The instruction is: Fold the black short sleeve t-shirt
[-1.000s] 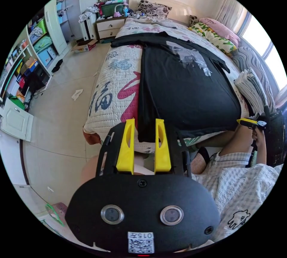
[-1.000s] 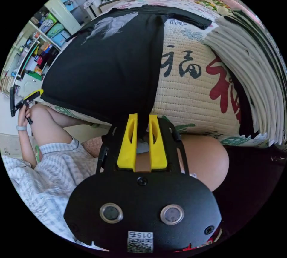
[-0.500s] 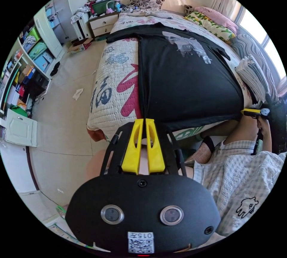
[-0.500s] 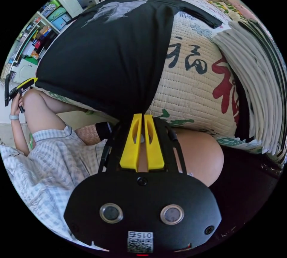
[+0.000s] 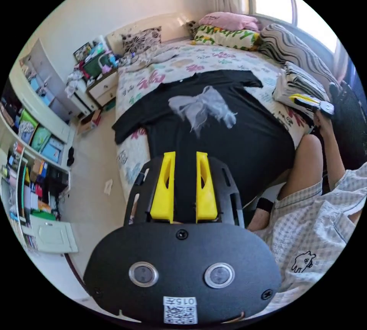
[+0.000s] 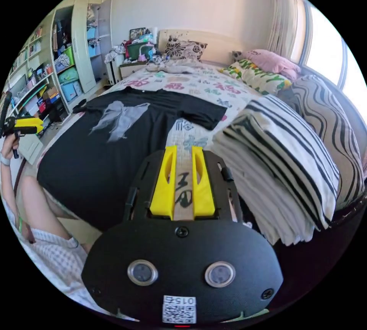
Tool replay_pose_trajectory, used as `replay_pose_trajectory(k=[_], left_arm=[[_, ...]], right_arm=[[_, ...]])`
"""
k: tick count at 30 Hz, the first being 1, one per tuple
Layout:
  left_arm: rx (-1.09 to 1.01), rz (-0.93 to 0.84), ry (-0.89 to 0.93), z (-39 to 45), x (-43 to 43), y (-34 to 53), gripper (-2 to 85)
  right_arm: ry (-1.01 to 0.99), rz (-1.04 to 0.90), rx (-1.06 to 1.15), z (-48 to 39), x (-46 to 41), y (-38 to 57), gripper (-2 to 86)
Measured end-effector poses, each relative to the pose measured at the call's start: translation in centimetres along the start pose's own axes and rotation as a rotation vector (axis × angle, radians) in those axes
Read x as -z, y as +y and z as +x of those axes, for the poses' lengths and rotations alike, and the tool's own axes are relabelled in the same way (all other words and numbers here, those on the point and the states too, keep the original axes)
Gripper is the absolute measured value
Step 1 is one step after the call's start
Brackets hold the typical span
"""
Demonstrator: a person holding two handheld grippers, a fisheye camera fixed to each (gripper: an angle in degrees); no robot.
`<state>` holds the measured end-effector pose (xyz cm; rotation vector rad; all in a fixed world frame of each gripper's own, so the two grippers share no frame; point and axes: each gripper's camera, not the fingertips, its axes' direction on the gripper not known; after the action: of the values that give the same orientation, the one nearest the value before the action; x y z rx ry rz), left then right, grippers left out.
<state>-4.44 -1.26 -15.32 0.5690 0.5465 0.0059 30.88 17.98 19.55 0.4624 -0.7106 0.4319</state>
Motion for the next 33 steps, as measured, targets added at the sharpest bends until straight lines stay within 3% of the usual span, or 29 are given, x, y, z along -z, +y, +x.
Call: replay_pose_trajectory(k=[3, 6, 15, 24, 27, 33], left_arm=[[-0.104, 0.153, 0.103, 3.0, -3.6, -9.2, 7.3], [-0.15, 0.186, 0.209, 6.3, -8.8, -18.2, 6.6], [-0.199, -0.034, 0.475, 17.2, -28.4, -38.2, 6.2], [-0.198, -0.18, 0.441, 24.0, -41.6, -44.9, 8.3], [-0.241, -0.208, 0.336, 25.0, -43.2, -45.3, 5.1], [-0.224, -0.094, 0.366, 21.0, -40.7, -45.0, -0.1]], right_arm=[[0.102, 0.0, -0.092, 0.3, -5.7, -3.2, 7.4], [0.229, -0.106, -0.214, 1.6, -11.3, -4.8, 6.9], [0.202, -0.259, -0.286, 3.7, -17.4, -7.3, 8.4], [0.125, -0.214, -0.346, 3.7, -18.4, -7.2, 0.8], [0.094, -0.201, -0.363, 3.6, -18.5, -7.2, 0.4], [0.058, -0.139, -0.317, 1.9, -17.6, -7.3, 0.2]])
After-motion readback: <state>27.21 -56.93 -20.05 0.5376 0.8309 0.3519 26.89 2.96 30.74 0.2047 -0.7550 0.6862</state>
